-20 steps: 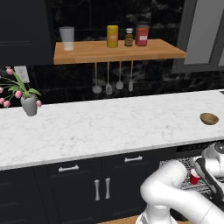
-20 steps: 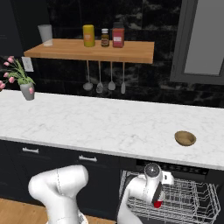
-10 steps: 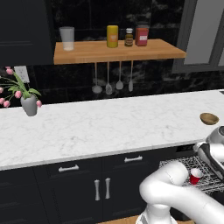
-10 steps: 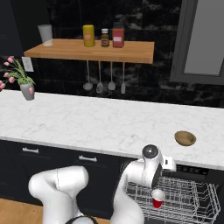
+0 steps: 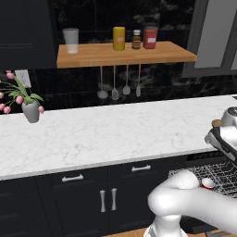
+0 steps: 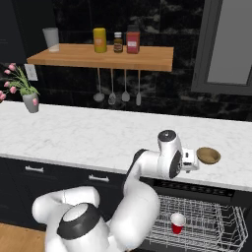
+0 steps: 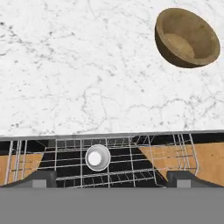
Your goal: Pick up the cup and bowl from the counter, place them in the dishwasher, and close the dishwasher door.
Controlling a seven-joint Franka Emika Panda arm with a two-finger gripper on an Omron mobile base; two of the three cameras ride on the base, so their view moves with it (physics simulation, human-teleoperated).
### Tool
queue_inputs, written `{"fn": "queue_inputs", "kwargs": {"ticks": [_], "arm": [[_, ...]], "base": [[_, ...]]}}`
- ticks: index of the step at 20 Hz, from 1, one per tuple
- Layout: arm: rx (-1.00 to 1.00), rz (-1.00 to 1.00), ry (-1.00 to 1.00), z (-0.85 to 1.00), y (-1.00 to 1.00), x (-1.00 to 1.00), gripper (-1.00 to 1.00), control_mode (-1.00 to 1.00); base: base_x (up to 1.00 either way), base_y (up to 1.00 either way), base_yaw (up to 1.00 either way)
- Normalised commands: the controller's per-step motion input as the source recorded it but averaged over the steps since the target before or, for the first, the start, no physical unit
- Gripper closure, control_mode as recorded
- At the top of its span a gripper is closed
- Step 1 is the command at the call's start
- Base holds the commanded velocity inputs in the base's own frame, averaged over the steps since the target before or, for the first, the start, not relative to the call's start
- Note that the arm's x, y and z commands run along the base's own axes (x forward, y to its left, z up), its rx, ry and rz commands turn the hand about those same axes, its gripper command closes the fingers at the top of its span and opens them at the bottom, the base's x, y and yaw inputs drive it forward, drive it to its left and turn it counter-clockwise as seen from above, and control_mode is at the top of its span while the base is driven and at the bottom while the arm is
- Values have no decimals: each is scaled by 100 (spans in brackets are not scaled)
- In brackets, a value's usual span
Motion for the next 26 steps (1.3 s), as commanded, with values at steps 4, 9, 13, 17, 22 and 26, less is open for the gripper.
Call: {"fn": "queue_inputs", "kwargs": {"ticks": [4, 9, 13, 17, 22, 26], "arm": [[6, 0, 40, 47, -23, 60, -100, -100], [8, 0, 10, 5, -17, 39, -100, -100], [0, 0, 0, -3, 0, 17, -100, -100], [0, 0, -5, -11, 0, 24, -100, -100], [2, 0, -14, -17, -20, 35, -100, -100], [7, 0, -14, -7, -44, 21, -100, -100]], "base": [[0, 0, 0], [0, 0, 0], [0, 0, 0], [0, 0, 0], [0, 0, 0], [0, 0, 0]]}}
